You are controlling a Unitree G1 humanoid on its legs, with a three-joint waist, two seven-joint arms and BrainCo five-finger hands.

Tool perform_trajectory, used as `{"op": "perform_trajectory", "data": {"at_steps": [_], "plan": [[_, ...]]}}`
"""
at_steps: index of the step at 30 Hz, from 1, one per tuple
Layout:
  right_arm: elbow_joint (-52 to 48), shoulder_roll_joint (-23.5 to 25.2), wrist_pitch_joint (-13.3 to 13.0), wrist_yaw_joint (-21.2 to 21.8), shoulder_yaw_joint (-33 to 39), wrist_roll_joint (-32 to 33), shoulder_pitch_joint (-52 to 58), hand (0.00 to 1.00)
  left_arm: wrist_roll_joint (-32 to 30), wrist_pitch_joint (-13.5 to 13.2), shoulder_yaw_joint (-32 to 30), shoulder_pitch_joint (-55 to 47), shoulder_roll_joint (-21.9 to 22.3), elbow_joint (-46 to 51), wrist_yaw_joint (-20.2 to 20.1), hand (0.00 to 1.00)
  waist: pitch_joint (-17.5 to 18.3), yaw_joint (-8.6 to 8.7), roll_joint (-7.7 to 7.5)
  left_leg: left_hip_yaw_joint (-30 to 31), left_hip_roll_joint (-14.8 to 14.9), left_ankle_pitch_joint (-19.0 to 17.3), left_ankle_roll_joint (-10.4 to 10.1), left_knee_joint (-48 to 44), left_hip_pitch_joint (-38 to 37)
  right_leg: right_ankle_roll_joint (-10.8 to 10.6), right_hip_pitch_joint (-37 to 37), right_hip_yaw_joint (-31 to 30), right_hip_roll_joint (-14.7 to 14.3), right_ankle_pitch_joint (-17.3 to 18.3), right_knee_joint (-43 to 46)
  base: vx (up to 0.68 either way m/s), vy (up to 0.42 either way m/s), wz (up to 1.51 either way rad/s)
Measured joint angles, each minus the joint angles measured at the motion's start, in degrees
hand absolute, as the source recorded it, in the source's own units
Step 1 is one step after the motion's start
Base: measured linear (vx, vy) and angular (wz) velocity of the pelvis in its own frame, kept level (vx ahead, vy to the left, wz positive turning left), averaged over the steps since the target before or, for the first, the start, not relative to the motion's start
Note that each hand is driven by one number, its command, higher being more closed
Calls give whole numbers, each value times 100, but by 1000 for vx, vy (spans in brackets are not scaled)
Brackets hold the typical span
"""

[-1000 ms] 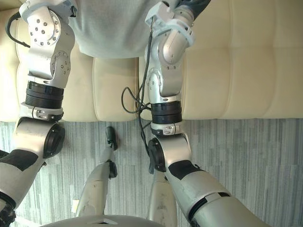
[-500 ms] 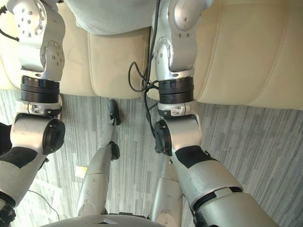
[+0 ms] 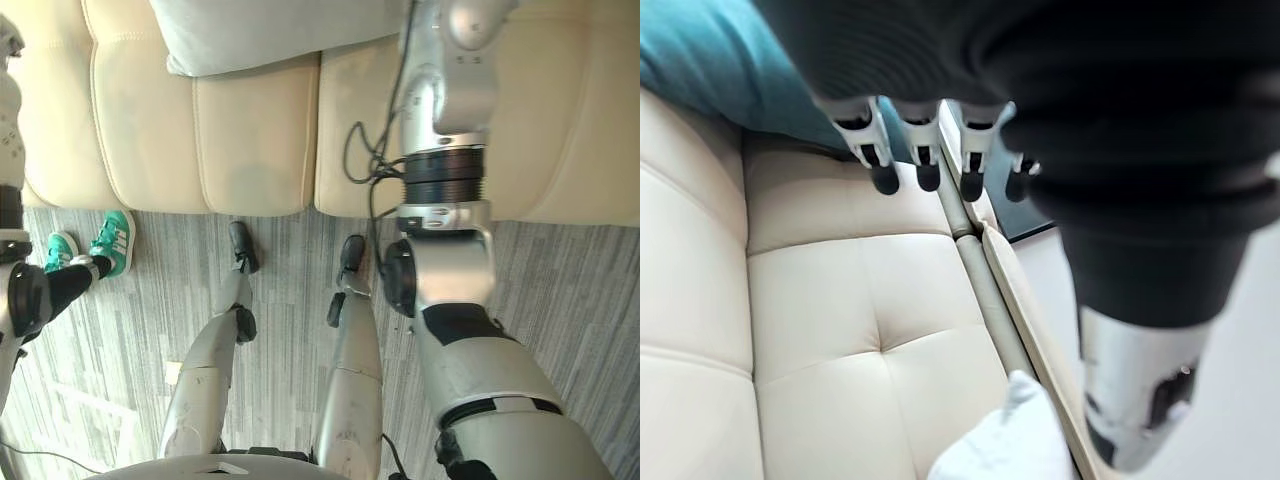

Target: Pick up cushions and gather them together orderly.

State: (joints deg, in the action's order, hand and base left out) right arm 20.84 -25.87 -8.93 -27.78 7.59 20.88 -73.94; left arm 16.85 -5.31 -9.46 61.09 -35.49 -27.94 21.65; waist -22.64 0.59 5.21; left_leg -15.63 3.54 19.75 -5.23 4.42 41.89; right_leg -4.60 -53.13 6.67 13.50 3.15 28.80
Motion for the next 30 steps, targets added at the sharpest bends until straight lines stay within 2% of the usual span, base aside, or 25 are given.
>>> {"op": "perform_trajectory", "data": {"at_steps": [2,4,5,7,9,11,12,14,16,17,19,21,24,27,30], "plan": [[-322,-272,1,91,85,109,426,0,203,-37,-209,-550,1,145,-119,0,0,53,-1,3,-8,-4,-4,0,-180,-1,166,-29,-1,22,-14,18,-101,-10],[-1034,-657,-22,153,397,235,1389,0,583,-117,-537,-1697,18,697,-206,0,-4,95,-7,19,-6,-60,-65,1,-494,3,489,-33,-14,96,-36,30,-94,-6],[-1176,-711,-27,156,475,240,1620,0,668,-160,-630,-1946,42,827,-209,0,-4,98,-8,28,-2,-83,-87,1,-559,5,561,-30,-23,109,-40,31,-117,-7],[-1802,-813,-56,329,769,238,2776,0,790,-319,-1132,-3031,417,1393,-239,0,-2,88,-9,150,46,-186,-31,3,-914,12,965,28,-97,134,-127,28,-111,-6],[-2277,-792,-90,526,887,237,3688,0,832,-417,-1278,-3716,837,1754,-317,0,5,75,-15,171,78,-284,100,3,-1138,4,1231,50,-147,174,-181,28,-89,-2],[-2749,-414,-106,910,861,226,5018,0,898,-484,-1285,-4716,1555,1898,-505,0,75,86,-97,169,86,-431,144,4,-1496,-10,1651,68,-185,231,-344,28,-84,-6],[-2805,-289,-104,999,828,227,5280,0,916,-481,-1282,-4927,1707,1882,-558,0,106,93,-126,161,94,-449,150,4,-1572,-5,1727,63,-192,234,-386,37,-63,-14],[-2906,409,-100,1412,740,180,6313,0,937,-442,-1137,-5754,2342,1688,-827,0,320,97,-276,134,121,-527,170,2,-1850,-7,2080,53,-264,213,-588,77,-69,-16],[-2838,1151,-85,1859,268,123,7288,0,873,-333,-839,-6405,2912,1254,-1120,0,568,78,-452,-5,169,-667,192,2,-2310,-42,2614,25,-348,134,-908,114,-68,-29],[-2799,1315,-83,1959,144,122,7491,0,863,-308,-777,-6536,3025,1111,-1187,0,651,78,-480,-28,177,-710,192,2,-2412,-46,2734,19,-360,116,-994,131,-48,-36],[-2386,1823,-76,2255,-168,-118,8063,0,667,-191,-503,-6884,3329,582,-1365,0,894,66,-573,-126,196,-839,150,-4,-2790,-91,3158,-18,-394,62,-1216,149,-26,-28],[-1481,2262,47,2480,-298,-616,8515,0,248,-74,-263,-7123,3590,-61,-1627,0,1204,56,-654,-223,214,-1077,85,-136,-3111,-86,3553,-117,-423,66,-1423,117,-3,-27],[-23,2564,234,2527,-224,-1093,8660,0,-134,27,-301,-7142,3838,-988,-1711,0,1514,45,-639,-351,248,-1214,86,-115,-3518,-58,4018,-183,-480,-8,-1760,76,14,-23],[1207,2706,434,2521,-25,-1474,8667,0,-379,77,-430,-7103,3884,-1603,-1709,0,1786,10,-623,-465,286,-1240,67,6,-3833,-24,4325,-270,-566,-69,-2006,56,10,-22],[1816,2715,534,2493,269,-1686,8576,0,-609,112,-687,-7025,3875,-1962,-1698,0,1892,4,-611,-547,305,-1299,17,18,-4106,-23,4627,-329,-602,-152,-2204,40,6,-20]]}}
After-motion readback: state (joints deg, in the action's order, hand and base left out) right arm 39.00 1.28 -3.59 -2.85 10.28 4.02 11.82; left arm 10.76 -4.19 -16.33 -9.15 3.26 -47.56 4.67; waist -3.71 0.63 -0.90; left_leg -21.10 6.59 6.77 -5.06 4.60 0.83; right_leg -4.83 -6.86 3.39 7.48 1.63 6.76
